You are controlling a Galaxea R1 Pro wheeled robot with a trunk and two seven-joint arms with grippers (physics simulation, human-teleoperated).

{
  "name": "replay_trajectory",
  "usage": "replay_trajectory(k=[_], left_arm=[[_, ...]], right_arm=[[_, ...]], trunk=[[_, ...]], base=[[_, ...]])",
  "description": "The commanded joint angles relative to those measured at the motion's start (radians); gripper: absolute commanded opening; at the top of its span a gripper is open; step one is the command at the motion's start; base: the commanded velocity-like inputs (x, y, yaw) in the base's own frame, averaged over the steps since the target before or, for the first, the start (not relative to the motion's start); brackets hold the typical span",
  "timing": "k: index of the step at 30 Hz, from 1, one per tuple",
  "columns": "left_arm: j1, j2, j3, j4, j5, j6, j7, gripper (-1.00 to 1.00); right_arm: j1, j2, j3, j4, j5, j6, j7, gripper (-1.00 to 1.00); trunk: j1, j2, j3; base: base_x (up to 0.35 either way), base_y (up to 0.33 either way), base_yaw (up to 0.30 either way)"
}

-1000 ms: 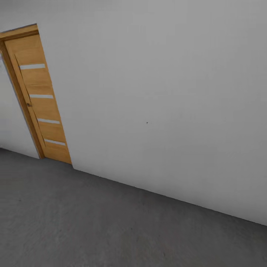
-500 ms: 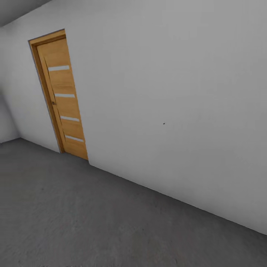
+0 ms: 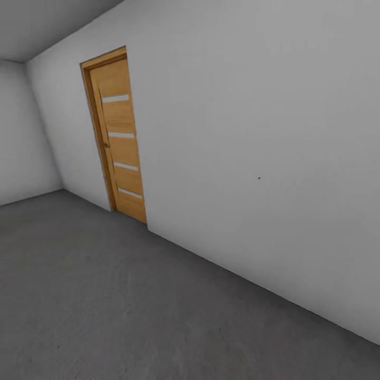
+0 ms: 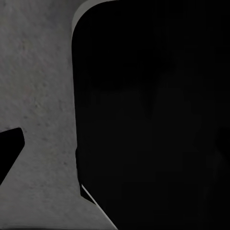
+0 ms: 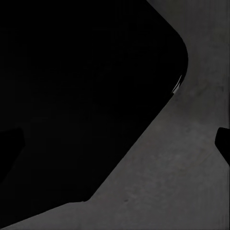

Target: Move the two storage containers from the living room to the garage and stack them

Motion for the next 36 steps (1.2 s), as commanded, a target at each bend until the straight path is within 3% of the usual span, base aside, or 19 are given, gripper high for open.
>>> replay_trajectory(k=[1, 20, 29, 33, 36], left_arm=[[0.000, 0.000, 0.001, -0.001, 0.001, 0.000, 0.000, 1.00], [0.000, -0.001, -0.002, -0.002, -0.001, -0.002, 0.000, 1.00], [0.000, 0.005, 0.005, -0.002, 0.024, 0.003, 0.004, 1.00], [0.000, 0.013, 0.005, -0.002, 0.066, 0.003, 0.003, 1.00], [0.000, 0.013, 0.005, -0.002, 0.069, 0.004, 0.004, 1.00]], right_arm=[[0.000, 0.000, 0.002, 0.000, -0.001, -0.003, -0.001, 1.00], [0.000, 0.000, 0.002, 0.000, -0.001, -0.003, -0.001, 1.00], [0.000, -0.001, 0.002, 0.000, -0.001, -0.003, 0.001, 1.00], [0.000, -0.001, 0.003, 0.000, -0.002, -0.001, 0.001, 1.00], [0.000, -0.001, 0.002, 0.000, -0.002, 0.000, 0.001, 1.00]], trunk=[[0.000, 0.000, -0.001], [0.000, 0.000, -0.001], [0.000, 0.000, -0.001], [0.000, 0.000, -0.001], [0.000, 0.000, -0.001]], base=[[0.000, 0.000, 0.278], [0.002, 0.000, 0.277], [0.263, 0.000, 0.052], [0.321, 0.014, 0.002], [0.322, 0.073, 0.000]])
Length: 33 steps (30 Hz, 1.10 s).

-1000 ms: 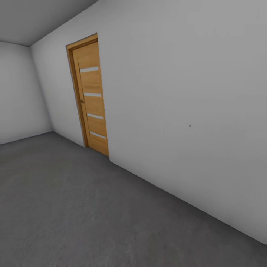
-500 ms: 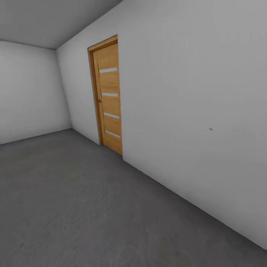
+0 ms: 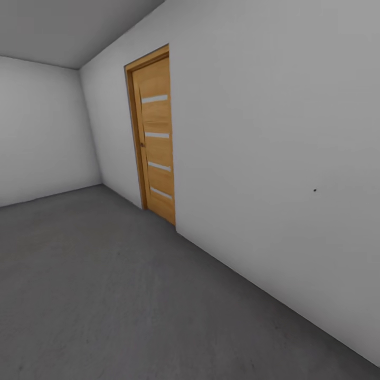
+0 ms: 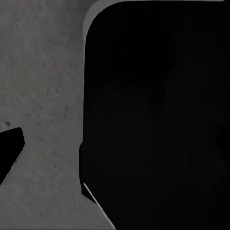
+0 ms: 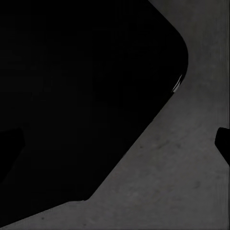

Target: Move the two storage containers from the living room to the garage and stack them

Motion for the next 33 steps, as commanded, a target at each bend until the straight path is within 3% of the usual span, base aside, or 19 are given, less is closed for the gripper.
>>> replay_trajectory(k=[1, 11, 33], left_arm=[[0.000, 0.000, 0.000, 0.000, 0.007, 0.000, 0.000, 1.00], [0.000, 0.000, 0.000, 0.000, 0.007, 0.000, 0.001, 1.00], [0.000, 0.000, 0.001, 0.000, 0.007, -0.001, 0.002, 1.00]], right_arm=[[0.000, 0.000, 0.002, 0.000, -0.001, -0.003, 0.000, 1.00], [0.000, 0.000, 0.002, 0.000, -0.001, -0.004, 0.000, 1.00], [0.000, 0.000, 0.002, 0.000, -0.002, -0.005, 0.000, 1.00]], trunk=[[0.001, 0.000, -0.001], [0.001, 0.000, -0.001], [0.001, 0.000, -0.001]], base=[[0.323, 0.088, 0.000], [0.323, 0.092, 0.030], [0.323, 0.093, 0.260]])
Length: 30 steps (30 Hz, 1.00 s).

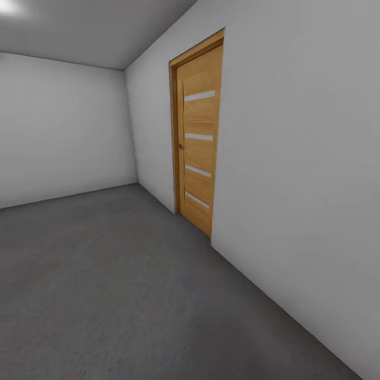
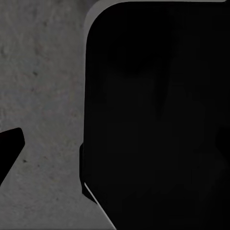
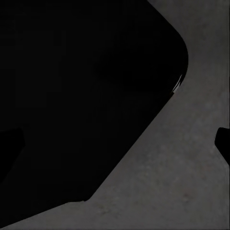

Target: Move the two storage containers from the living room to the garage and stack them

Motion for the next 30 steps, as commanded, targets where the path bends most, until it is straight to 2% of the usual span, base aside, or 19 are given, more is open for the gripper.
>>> replay_trajectory(k=[1, 11, 17, 23, 30], left_arm=[[0.000, 0.000, 0.000, -0.001, 0.007, 0.000, 0.001, 1.00], [0.000, -0.001, 0.000, -0.001, 0.006, -0.004, 0.002, 1.00], [0.000, -0.001, 0.000, -0.001, 0.005, -0.005, 0.006, 1.00], [0.000, 0.000, 0.001, -0.001, 0.008, -0.005, 0.008, 1.00], [0.000, 0.001, 0.000, -0.001, 0.028, -0.005, 0.008, 1.00]], right_arm=[[0.000, 0.000, 0.002, 0.000, -0.001, -0.003, 0.000, 1.00], [0.000, 0.000, 0.002, 0.000, -0.001, -0.003, 0.000, 1.00], [0.000, 0.000, 0.002, 0.000, 0.000, -0.003, 0.000, 1.00], [0.000, 0.000, 0.002, 0.000, 0.000, -0.003, 0.000, 1.00], [0.000, 0.000, 0.002, 0.000, 0.000, -0.003, 0.000, 1.00]], trunk=[[0.001, 0.000, -0.001], [0.001, 0.000, -0.001], [0.001, 0.000, -0.001], [0.001, 0.000, -0.001], [0.001, 0.000, -0.001]], base=[[0.322, 0.093, 0.270], [0.284, 0.064, 0.093], [0.044, 0.005, 0.096], [0.001, 0.000, 0.264], [0.000, 0.000, 0.269]])
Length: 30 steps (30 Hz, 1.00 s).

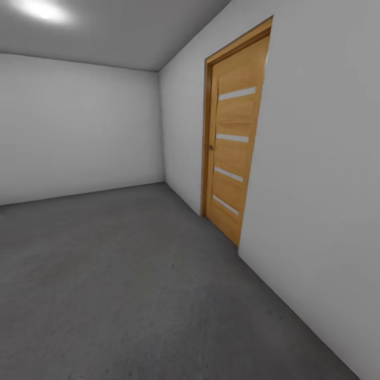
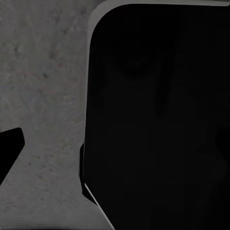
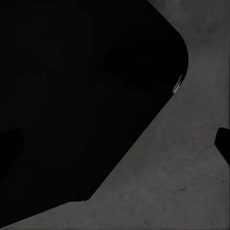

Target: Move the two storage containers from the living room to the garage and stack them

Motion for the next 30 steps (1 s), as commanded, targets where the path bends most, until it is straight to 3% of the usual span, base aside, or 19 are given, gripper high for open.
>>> replay_trajectory(k=[1, 10, 16, 30], left_arm=[[0.000, 0.000, 0.000, -0.001, 0.012, 0.000, 0.001, 1.00], [0.000, 0.000, 0.001, -0.001, 0.015, 0.000, 0.001, 1.00], [0.000, 0.002, 0.000, -0.001, 0.054, 0.000, 0.001, 1.00], [0.000, 0.000, 0.000, 0.000, 0.056, 0.000, 0.001, 1.00]], right_arm=[[0.000, 0.000, 0.002, 0.000, -0.001, -0.003, 0.000, 1.00], [0.000, 0.000, 0.002, 0.000, -0.001, -0.003, 0.000, 1.00], [0.000, 0.000, 0.002, 0.000, -0.001, -0.003, 0.000, 1.00], [0.000, 0.000, 0.002, 0.000, -0.001, -0.003, 0.000, 1.00]], trunk=[[0.000, 0.000, -0.001], [0.000, 0.000, -0.001], [0.000, 0.000, -0.001], [0.000, 0.000, -0.001]], base=[[0.000, 0.000, 0.269], [0.041, 0.000, 0.249], [0.298, 0.000, 0.022], [0.317, 0.000, 0.000]])
